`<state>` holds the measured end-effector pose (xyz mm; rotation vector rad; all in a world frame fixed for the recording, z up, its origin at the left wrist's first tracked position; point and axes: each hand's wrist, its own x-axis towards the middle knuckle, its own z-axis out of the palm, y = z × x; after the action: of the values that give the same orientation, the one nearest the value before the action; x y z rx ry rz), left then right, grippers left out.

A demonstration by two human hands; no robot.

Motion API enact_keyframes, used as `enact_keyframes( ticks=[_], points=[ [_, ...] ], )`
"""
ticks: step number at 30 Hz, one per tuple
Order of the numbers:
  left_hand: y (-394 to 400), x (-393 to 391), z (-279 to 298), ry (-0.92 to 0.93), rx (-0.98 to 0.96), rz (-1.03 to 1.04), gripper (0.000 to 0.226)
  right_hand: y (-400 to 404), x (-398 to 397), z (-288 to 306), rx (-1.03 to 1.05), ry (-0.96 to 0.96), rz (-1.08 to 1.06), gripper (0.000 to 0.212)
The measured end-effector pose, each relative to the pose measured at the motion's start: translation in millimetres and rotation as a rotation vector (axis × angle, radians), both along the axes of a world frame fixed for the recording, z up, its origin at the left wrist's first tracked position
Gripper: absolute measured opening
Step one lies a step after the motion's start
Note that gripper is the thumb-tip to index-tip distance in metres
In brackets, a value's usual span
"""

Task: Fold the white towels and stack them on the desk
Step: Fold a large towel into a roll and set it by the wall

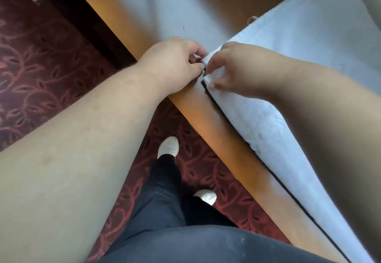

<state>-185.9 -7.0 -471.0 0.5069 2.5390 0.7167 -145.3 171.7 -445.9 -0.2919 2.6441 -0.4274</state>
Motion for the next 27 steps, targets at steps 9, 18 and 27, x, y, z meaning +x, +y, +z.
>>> enact_keyframes(
  ticks=[9, 18, 27],
  points=[
    [1.3, -12.8, 14.2, -0.057, -0.086, -0.142, 0.012, -5.0, 3.0, -8.9, -0.212, 0.118, -0.064, 0.006],
    [14.2, -22.1, 28.6, -0.154, -0.296, -0.321, 0.023, -13.1, 39.8, -38.1, -0.354, 0.554, -0.145, 0.014],
    [14.5, -14.2, 32.2, -0.195, -0.412, -0.278, 0.081, -14.3, 34.8, -31.3, -0.513, 0.396, -0.407, 0.018]
  ],
)
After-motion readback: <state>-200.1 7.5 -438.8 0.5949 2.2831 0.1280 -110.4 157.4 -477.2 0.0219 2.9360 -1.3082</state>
